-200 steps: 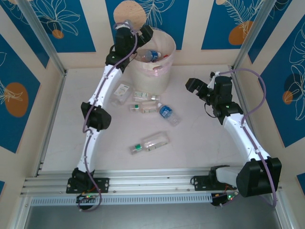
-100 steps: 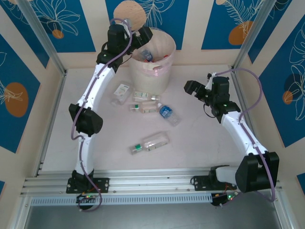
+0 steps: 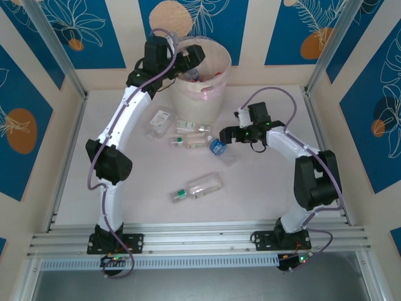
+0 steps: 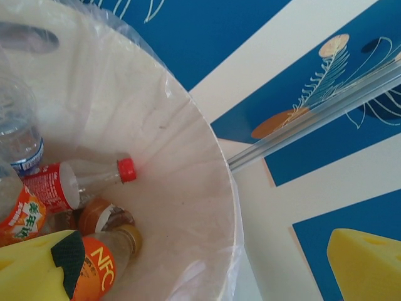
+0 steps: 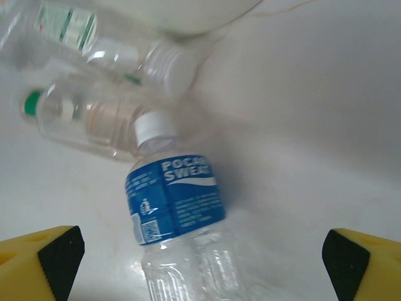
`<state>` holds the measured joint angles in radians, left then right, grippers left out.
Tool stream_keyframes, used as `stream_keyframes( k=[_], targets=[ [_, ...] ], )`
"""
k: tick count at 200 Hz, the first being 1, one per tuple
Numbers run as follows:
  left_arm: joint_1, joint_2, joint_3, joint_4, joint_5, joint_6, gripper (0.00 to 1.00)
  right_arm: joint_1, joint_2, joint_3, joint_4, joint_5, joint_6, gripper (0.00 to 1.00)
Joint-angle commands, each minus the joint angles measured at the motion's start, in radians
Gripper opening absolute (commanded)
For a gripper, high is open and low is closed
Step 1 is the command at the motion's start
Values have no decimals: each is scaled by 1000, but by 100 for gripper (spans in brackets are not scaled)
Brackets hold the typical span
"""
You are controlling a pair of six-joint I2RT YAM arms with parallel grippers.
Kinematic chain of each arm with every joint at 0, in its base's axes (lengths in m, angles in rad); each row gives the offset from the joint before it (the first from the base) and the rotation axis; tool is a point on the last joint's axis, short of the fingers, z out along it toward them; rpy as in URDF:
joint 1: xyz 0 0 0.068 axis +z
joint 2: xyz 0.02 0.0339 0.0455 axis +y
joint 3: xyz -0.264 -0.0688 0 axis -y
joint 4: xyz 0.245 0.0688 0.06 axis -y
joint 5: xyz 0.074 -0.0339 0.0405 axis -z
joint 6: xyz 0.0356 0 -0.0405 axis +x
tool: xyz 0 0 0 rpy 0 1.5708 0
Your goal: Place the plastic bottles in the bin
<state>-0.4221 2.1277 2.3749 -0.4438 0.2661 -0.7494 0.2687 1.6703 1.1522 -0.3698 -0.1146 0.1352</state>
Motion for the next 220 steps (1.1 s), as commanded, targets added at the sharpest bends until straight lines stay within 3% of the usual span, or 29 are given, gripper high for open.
stream_keyframes(
  k=[1,22,65,97,220],
  targets=[
    [-10,-54,-37,-5,7,29,100,52,53,50,-110,-20,-131,100],
    [-14,-96,-104,35,-7,48,100,105,114,80,-151,109,-159,100],
    [-17,-240,-355,207,-67,64,100,147,188,113,-156,228,-170,96],
    [-17,-286,-433,258,-58,66,100,173,227,130,-150,291,-178,92],
    [-9,-413,-638,407,-93,112,100,166,177,66,-118,530,-278,58]
  ],
)
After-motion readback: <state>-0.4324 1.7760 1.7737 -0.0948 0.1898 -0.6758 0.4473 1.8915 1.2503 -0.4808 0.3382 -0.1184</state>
